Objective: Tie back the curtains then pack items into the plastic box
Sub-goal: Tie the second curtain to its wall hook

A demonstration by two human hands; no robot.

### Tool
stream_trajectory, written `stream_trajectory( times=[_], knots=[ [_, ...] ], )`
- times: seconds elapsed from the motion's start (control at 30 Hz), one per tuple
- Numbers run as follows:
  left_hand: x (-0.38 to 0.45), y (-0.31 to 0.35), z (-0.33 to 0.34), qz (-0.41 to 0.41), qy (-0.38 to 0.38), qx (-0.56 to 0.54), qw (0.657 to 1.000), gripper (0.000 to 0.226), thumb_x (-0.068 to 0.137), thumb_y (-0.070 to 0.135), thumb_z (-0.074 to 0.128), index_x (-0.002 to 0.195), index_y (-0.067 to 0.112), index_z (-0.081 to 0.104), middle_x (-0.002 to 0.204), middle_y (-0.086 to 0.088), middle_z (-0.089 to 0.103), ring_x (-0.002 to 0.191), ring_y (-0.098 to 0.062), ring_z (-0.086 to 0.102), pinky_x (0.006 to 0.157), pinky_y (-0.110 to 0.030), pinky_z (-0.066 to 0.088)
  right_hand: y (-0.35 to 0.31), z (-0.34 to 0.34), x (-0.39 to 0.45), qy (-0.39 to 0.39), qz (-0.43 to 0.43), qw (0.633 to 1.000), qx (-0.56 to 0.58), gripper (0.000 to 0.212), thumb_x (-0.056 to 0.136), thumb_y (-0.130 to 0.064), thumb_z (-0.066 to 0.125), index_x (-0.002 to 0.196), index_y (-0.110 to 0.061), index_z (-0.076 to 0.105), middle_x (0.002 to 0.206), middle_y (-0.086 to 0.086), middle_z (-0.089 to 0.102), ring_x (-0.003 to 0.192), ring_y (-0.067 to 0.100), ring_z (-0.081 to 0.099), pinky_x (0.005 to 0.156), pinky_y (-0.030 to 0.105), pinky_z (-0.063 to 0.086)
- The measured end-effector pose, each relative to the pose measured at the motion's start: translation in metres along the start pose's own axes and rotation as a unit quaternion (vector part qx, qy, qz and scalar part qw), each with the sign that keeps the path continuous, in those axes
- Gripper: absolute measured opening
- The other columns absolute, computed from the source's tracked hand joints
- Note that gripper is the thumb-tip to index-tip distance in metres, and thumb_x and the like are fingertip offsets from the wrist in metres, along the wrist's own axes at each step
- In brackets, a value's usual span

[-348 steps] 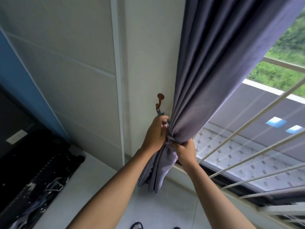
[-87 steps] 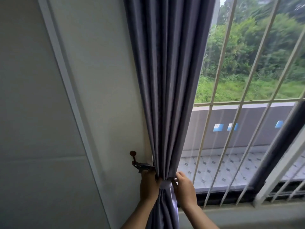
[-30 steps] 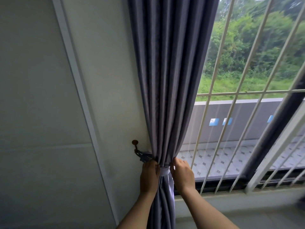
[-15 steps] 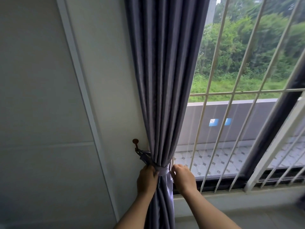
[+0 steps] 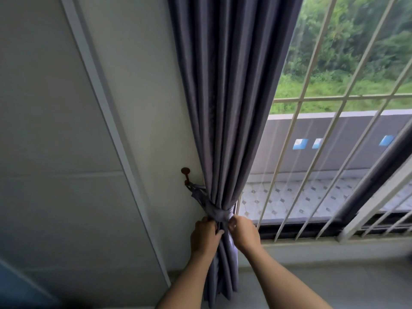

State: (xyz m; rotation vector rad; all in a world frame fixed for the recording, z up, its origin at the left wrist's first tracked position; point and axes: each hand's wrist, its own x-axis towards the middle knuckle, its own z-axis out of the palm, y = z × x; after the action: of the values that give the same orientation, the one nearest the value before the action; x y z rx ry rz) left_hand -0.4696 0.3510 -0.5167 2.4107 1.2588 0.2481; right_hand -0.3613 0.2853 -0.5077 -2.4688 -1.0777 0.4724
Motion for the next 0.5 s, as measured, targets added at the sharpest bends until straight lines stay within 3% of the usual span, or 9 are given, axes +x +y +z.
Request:
stream_trajectory(
  times=[0.17, 0.27, 0.4, 0.5],
  knots=[
    [0.01, -0.002, 0.01, -0.003, 0.009, 0.007, 1.0, 0.027, 0.094, 0.036, 0.049, 0.106, 0.015, 0.061, 0.111, -0.005, 0.06, 0.104, -0.025, 0.054, 0.076, -0.035, 0.046, -0.001, -0.001, 0.004, 0.011, -0.005, 1.0, -0.003, 0.024, 0.091, -0.027, 0.037, 0.076, -0.011, 0.049, 0.079, 0.008, 0.053, 0.073, 0.028, 0.048, 0.057, 0.032, 0.035],
    [0.013, -0.003, 0.013, 0.006, 0.023, 0.001, 1.0, 0.025, 0.095, 0.031, 0.045, 0.102, 0.013, 0.062, 0.108, -0.006, 0.062, 0.1, -0.026, 0.053, 0.074, -0.035, 0.046, 0.001, 0.0, 0.003, 0.014, -0.031, 0.998, -0.045, 0.02, 0.092, -0.016, 0.036, 0.083, -0.009, 0.053, 0.084, 0.009, 0.052, 0.078, 0.029, 0.046, 0.059, 0.032, 0.034],
    [0.012, -0.004, 0.022, 0.035, 0.063, -0.016, 0.997, 0.024, 0.083, 0.034, 0.064, 0.082, 0.01, 0.063, 0.089, -0.01, 0.067, 0.081, -0.033, 0.06, 0.06, -0.036, 0.047, 0.009, 0.007, 0.002, 0.027, -0.046, 0.998, -0.043, 0.02, 0.096, -0.021, 0.036, 0.089, -0.01, 0.051, 0.083, 0.003, 0.047, 0.082, 0.027, 0.046, 0.059, 0.032, 0.032],
    [0.013, -0.003, 0.024, 0.031, 0.07, 0.0, 0.997, 0.022, 0.09, 0.028, 0.055, 0.092, 0.008, 0.064, 0.097, -0.013, 0.066, 0.09, -0.034, 0.059, 0.067, -0.038, 0.047, 0.012, 0.012, 0.005, 0.03, -0.054, 0.997, -0.044, 0.019, 0.097, -0.022, 0.037, 0.089, -0.011, 0.05, 0.084, 0.003, 0.047, 0.08, 0.024, 0.042, 0.059, 0.033, 0.033]
  ],
)
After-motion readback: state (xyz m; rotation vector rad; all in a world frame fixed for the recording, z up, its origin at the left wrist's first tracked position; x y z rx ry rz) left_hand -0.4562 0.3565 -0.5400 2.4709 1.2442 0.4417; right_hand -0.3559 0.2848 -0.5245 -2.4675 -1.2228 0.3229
